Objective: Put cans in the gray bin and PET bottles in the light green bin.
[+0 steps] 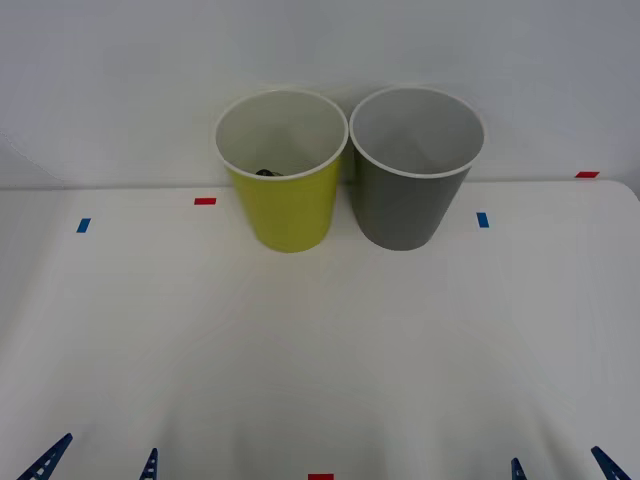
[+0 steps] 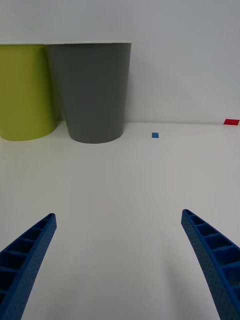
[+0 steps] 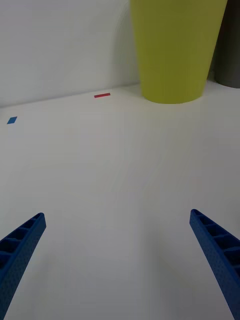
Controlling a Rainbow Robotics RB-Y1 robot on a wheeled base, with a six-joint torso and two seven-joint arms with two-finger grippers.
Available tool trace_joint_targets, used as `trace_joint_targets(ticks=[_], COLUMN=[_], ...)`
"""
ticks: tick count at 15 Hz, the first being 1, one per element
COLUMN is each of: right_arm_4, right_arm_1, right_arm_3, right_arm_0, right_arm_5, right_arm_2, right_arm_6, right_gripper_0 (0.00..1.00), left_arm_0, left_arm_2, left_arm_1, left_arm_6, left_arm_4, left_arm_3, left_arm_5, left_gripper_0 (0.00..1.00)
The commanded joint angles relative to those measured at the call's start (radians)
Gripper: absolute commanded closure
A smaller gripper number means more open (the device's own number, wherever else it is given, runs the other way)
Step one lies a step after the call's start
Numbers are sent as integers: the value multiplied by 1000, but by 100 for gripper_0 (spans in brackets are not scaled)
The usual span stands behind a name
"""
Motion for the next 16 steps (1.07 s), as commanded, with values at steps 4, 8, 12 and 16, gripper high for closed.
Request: trace_joint_targets(ticks=[4, 8, 12, 16], right_arm_4=[0, 0, 0, 0], right_arm_1=[0, 0, 0, 0], right_arm_3=[0, 0, 0, 0], right_arm_0=[0, 0, 0, 0], right_arm_5=[0, 0, 0, 0], right_arm_2=[0, 0, 0, 0], right_arm_6=[0, 0, 0, 0], right_gripper_0=[14, 14, 14, 14], left_arm_0=[0, 0, 0, 0], left_arm_2=[0, 0, 0, 0], left_arm_1=[0, 0, 0, 0], left_arm_6=[0, 0, 0, 0], left_arm_4=[0, 0, 0, 0], left_arm_3=[0, 0, 0, 0], left_arm_5=[0, 0, 0, 0], left_gripper_0=[0, 0, 0, 0])
